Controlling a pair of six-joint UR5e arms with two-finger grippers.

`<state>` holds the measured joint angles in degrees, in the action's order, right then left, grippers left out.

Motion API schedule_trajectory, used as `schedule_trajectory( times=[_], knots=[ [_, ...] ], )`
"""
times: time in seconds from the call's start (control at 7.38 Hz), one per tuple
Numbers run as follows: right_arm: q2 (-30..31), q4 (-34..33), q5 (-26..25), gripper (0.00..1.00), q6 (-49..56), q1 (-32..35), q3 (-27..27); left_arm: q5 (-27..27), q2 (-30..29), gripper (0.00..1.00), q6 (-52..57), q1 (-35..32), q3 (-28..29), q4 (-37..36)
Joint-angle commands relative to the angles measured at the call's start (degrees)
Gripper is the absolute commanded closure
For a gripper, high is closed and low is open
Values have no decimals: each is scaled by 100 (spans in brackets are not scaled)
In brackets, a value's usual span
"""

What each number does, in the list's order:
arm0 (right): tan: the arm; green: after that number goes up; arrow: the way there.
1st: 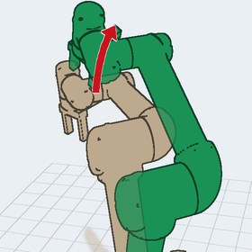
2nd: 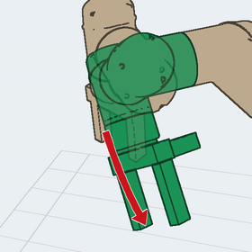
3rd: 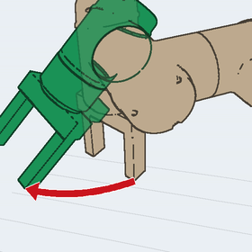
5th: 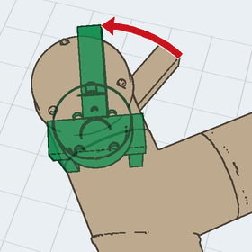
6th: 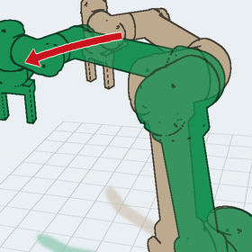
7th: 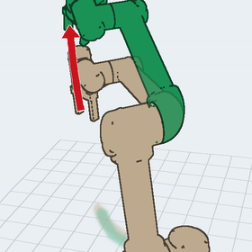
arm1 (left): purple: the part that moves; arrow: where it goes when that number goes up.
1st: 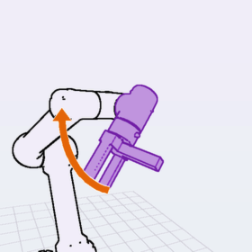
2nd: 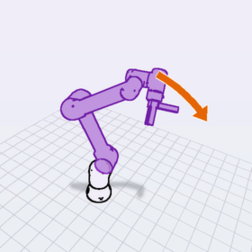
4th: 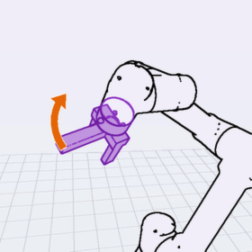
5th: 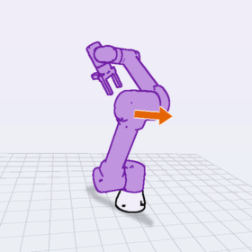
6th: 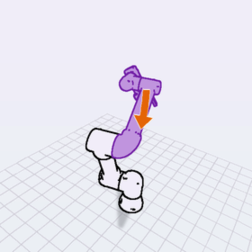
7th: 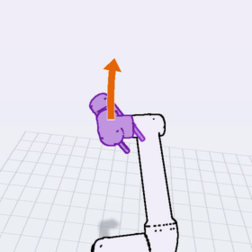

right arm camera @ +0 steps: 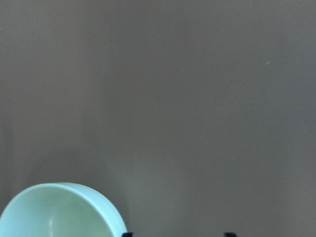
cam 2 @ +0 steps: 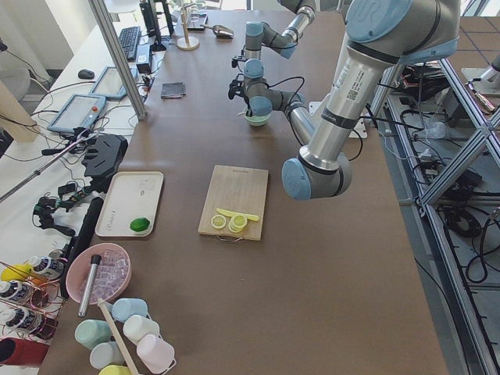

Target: Place spoon in bowl

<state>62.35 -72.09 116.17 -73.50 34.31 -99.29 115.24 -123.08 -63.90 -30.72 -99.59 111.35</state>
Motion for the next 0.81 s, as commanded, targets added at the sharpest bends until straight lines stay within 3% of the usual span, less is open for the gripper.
schedule_trajectory(
  times=[0.0,0.14,0.41,0.68],
  knots=[
    [995,2,397,0,676,575,-572,-455,-321,92,-220,495,80,27],
    [1190,2,406,0,749,655,-635,-615,-400,3,-220,567,167,44],
    [1262,2,468,0,749,708,-653,-626,-427,2,-167,454,133,45],
    [1341,2,485,0,749,839,-688,-547,-358,2,235,-89,150,18]
  ],
)
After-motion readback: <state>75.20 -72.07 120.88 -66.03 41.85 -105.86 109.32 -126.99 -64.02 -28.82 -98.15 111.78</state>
